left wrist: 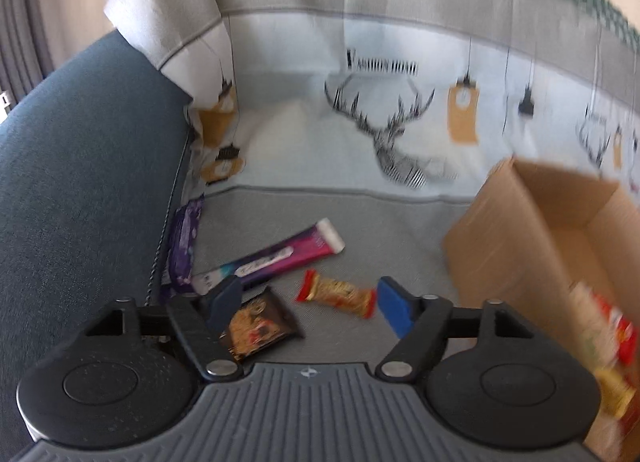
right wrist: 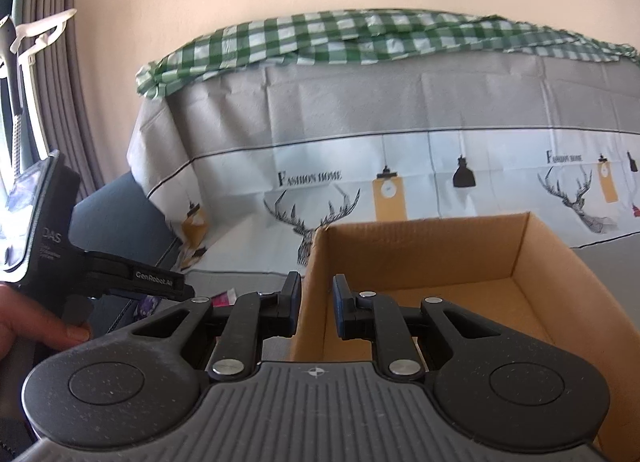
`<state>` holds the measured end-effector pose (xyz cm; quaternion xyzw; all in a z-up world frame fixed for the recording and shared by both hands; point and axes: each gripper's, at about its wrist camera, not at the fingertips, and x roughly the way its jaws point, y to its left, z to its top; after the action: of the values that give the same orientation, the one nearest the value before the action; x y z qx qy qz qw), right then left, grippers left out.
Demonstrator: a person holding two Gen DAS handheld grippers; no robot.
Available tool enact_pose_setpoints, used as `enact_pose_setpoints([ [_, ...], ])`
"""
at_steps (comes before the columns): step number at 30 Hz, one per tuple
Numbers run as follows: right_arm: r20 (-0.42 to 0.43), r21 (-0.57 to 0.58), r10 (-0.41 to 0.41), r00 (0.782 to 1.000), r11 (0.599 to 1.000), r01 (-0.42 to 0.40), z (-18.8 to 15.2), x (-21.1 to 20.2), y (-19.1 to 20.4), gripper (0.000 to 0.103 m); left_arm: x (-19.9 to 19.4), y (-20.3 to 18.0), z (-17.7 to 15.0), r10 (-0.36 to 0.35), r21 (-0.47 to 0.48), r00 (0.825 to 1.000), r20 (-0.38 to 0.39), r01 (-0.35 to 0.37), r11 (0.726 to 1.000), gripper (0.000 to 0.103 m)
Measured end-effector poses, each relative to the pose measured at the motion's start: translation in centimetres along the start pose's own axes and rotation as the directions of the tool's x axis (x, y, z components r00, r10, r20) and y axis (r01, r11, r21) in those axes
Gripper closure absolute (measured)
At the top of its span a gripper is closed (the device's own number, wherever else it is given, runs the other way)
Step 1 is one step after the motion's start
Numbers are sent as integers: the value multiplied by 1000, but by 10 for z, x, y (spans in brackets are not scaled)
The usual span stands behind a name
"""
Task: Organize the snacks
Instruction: 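Move the left gripper to the chocolate biscuit bar while the right hovers over the box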
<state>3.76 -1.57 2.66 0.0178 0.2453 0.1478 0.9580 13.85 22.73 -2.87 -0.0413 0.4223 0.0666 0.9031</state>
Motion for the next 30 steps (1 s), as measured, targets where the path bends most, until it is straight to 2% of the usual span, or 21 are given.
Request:
enact_pose_setpoints([
  [2,-10,-9,3,1000,1000,-4,-2,2,2,85,9,-1,-1,25,42,999,-36,-23,999,18],
  [5,-24,-20,13,1000,1000,-13,-3,6,5,85,20,-5,-7,55,112,995,-78,-46,993,17],
  [9,-44,-29,20,999,999,-21,-7,11,8,85,29,-12,-14,93,196,992,-88,-74,978,8],
  [11,-51,-36,23,998,999,-25,-8,14,10,84,33,-10,-15,103,203,990,-98,-81,976,8],
  [15,-60,-49,25,998,998,-28,-10,17,12,82,45,-3,-15,111,193,984,-136,-84,978,8],
  [17,-66,-50,27,997,998,-30,-11,18,13,78,51,1,-15,120,190,981,-153,-90,978,8],
  [23,-78,-56,23,997,998,-28,-14,22,13,71,70,11,-16,107,160,968,-227,-72,985,8],
  [27,-76,-63,26,997,998,-31,-15,22,15,69,73,18,-15,76,101,962,-262,-51,994,8],
  [30,-77,-63,28,997,997,-33,-16,22,14,68,69,25,-13,15,10,958,-285,-13,1000,9],
])
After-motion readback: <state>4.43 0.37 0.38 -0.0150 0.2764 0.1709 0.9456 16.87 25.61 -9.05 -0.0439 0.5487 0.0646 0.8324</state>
